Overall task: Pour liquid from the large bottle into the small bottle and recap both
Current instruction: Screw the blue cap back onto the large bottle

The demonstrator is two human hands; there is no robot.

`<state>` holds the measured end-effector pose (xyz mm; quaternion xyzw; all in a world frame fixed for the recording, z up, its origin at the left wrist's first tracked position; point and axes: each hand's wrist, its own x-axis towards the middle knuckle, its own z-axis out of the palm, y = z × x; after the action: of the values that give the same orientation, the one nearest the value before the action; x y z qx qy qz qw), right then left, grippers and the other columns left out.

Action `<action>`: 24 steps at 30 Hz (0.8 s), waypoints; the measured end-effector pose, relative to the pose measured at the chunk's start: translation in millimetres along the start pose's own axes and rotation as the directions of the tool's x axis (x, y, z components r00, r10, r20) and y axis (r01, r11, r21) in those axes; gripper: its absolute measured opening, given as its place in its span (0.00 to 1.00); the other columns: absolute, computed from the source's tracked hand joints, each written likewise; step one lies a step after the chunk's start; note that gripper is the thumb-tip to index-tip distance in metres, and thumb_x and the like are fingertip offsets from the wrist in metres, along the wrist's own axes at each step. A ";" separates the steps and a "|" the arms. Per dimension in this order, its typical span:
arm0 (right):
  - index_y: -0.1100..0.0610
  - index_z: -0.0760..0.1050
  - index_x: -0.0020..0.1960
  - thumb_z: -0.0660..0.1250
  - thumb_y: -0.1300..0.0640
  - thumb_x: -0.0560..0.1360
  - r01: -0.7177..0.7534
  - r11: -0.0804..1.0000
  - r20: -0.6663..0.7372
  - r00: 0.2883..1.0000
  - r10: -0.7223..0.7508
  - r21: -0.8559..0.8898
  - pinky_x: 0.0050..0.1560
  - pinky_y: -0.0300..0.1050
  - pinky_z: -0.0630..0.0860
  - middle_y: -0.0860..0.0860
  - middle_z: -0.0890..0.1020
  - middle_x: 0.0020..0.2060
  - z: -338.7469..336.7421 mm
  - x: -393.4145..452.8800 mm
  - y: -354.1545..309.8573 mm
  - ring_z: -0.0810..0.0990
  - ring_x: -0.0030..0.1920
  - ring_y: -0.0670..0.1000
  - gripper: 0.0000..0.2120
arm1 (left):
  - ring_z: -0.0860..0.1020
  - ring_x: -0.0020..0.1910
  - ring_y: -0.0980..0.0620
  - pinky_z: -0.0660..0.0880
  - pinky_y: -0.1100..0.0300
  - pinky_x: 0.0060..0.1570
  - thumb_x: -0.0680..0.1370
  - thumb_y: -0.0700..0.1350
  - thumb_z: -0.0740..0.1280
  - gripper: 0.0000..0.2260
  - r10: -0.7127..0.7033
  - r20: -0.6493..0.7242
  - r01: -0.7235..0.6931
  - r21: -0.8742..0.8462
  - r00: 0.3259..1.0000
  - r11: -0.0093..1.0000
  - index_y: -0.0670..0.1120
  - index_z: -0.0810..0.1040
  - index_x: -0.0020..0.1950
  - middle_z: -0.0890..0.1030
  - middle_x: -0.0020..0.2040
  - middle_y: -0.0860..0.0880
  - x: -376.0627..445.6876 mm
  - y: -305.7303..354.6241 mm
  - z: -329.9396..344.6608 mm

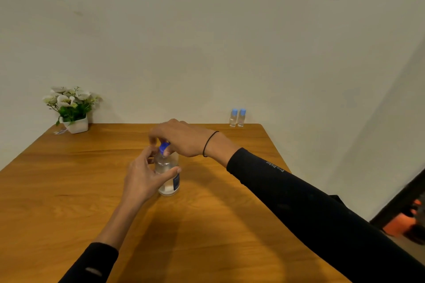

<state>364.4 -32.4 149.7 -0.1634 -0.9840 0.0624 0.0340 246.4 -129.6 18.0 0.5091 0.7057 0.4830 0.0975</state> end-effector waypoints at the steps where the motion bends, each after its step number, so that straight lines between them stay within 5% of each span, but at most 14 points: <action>1: 0.56 0.78 0.55 0.71 0.63 0.79 -0.005 1.000 0.013 1.000 0.005 -0.009 0.44 0.48 0.77 0.53 0.80 0.49 -0.2 -0.2 -0.3 0.80 0.46 0.54 0.07 | 0.82 0.59 0.48 0.85 0.42 0.52 0.66 0.57 0.85 0.32 0.001 0.000 -0.001 -0.001 1.000 1.000 0.51 0.78 0.65 0.83 0.57 0.54 0.0 0.7 0.2; 4: 0.54 0.73 0.47 0.71 0.54 0.81 -0.082 0.992 -0.022 0.997 0.080 -0.100 0.34 0.43 0.67 0.49 0.73 0.41 4.2 0.8 0.2 0.74 0.37 0.51 0.08 | 0.82 0.59 0.47 0.85 0.41 0.52 0.67 0.57 0.85 0.30 0.006 0.008 -0.006 -0.008 1.000 1.000 0.52 0.78 0.63 0.83 0.57 0.53 -0.7 0.1 -1.0; 7: 0.53 0.72 0.52 0.68 0.45 0.82 -0.075 0.975 -0.062 0.996 0.064 -0.209 0.35 0.43 0.64 0.54 0.77 0.50 4.7 1.1 4.3 0.71 0.37 0.49 0.13 | 0.82 0.57 0.49 0.85 0.41 0.51 0.66 0.58 0.84 0.29 0.004 0.011 -0.004 -0.018 1.000 1.000 0.51 0.79 0.63 0.84 0.55 0.54 -1.8 0.4 -1.5; 10: 0.54 0.75 0.63 0.73 0.54 0.79 0.004 0.997 -0.012 1.000 -0.005 -0.082 0.46 0.49 0.76 0.53 0.78 0.54 -0.7 -2.0 4.5 0.77 0.49 0.54 0.14 | 0.82 0.58 0.48 0.85 0.41 0.52 0.66 0.59 0.84 0.31 -0.011 0.010 0.011 -0.024 1.000 1.000 0.51 0.78 0.63 0.84 0.57 0.52 -1.7 2.2 -1.3; 12: 0.54 0.76 0.54 0.70 0.61 0.80 0.031 0.994 0.003 1.000 -0.031 -0.105 0.45 0.52 0.79 0.51 0.78 0.46 -0.9 -2.7 3.9 0.79 0.44 0.53 0.05 | 0.82 0.58 0.48 0.85 0.42 0.53 0.66 0.59 0.85 0.31 -0.012 0.011 0.012 -0.026 1.000 1.000 0.51 0.78 0.62 0.84 0.57 0.53 -1.9 3.1 -1.3; 16: 0.52 0.69 0.46 0.70 0.47 0.81 -0.053 0.969 -0.047 0.998 0.043 -0.242 0.32 0.43 0.60 0.47 0.67 0.37 4.3 -1.7 4.9 0.68 0.34 0.48 0.14 | 0.81 0.57 0.51 0.84 0.44 0.52 0.65 0.61 0.84 0.30 0.000 0.010 0.001 -0.031 1.000 1.000 0.53 0.79 0.62 0.82 0.55 0.59 -3.1 3.0 -3.2; 18: 0.52 0.69 0.49 0.70 0.42 0.80 -0.050 0.963 -0.065 0.997 0.034 -0.266 0.32 0.43 0.60 0.50 0.72 0.42 4.6 -1.6 6.6 0.69 0.35 0.50 0.16 | 0.82 0.57 0.52 0.85 0.44 0.52 0.65 0.62 0.83 0.30 -0.001 0.012 0.002 -0.032 1.000 0.999 0.54 0.78 0.62 0.82 0.54 0.59 -4.1 3.9 -3.9; 21: 0.53 0.74 0.61 0.72 0.53 0.80 0.012 0.996 -0.013 1.000 -0.013 -0.091 0.42 0.47 0.71 0.51 0.77 0.49 -0.8 -1.9 8.1 0.75 0.46 0.53 0.13 | 0.82 0.58 0.50 0.85 0.43 0.53 0.65 0.62 0.84 0.31 -0.011 0.017 0.011 -0.039 1.000 0.999 0.53 0.78 0.62 0.84 0.56 0.55 -3.5 4.3 -3.5; 24: 0.54 0.74 0.53 0.68 0.60 0.81 0.009 0.991 0.007 1.000 -0.008 -0.135 0.36 0.43 0.64 0.46 0.70 0.38 1.8 -4.8 7.8 0.74 0.39 0.51 0.04 | 0.82 0.59 0.48 0.85 0.42 0.54 0.66 0.61 0.84 0.31 -0.016 0.021 0.016 -0.027 1.000 1.000 0.51 0.78 0.63 0.84 0.58 0.53 -3.2 5.0 -3.8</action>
<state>371.2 -26.9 146.6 -0.1610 -0.9867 -0.0042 0.0198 248.6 -134.3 22.7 0.5071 0.7022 0.4863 0.1155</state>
